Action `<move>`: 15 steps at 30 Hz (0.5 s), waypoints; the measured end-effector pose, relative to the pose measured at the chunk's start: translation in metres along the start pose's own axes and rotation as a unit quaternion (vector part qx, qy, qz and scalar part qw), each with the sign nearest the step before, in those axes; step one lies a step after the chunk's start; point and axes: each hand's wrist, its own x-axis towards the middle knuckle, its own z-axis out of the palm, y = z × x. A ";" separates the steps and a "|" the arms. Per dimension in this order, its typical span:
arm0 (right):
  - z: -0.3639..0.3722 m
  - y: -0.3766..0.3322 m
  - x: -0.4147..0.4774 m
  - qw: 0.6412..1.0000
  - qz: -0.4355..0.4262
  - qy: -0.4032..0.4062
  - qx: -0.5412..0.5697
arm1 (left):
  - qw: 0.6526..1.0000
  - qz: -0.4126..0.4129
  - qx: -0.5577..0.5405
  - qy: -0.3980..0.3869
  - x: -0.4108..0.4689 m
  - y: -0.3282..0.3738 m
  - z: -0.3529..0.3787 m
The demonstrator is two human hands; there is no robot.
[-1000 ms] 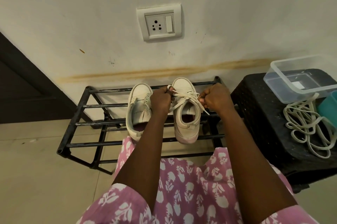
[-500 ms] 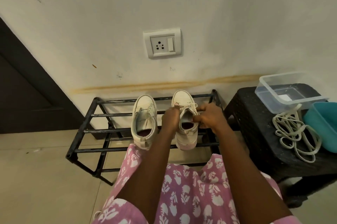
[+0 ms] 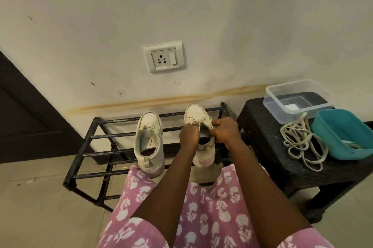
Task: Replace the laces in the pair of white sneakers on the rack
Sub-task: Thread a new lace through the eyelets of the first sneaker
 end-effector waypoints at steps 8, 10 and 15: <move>-0.134 0.015 0.003 0.972 0.023 0.178 -0.150 | 0.940 0.262 0.177 0.127 -0.058 0.089 0.069; -0.176 0.035 0.002 0.957 0.050 0.224 -0.179 | 0.926 0.322 0.192 0.044 -0.077 0.116 0.104; -0.247 0.084 -0.001 0.945 0.097 0.167 -0.266 | 0.803 0.462 0.341 -0.159 -0.109 0.145 0.179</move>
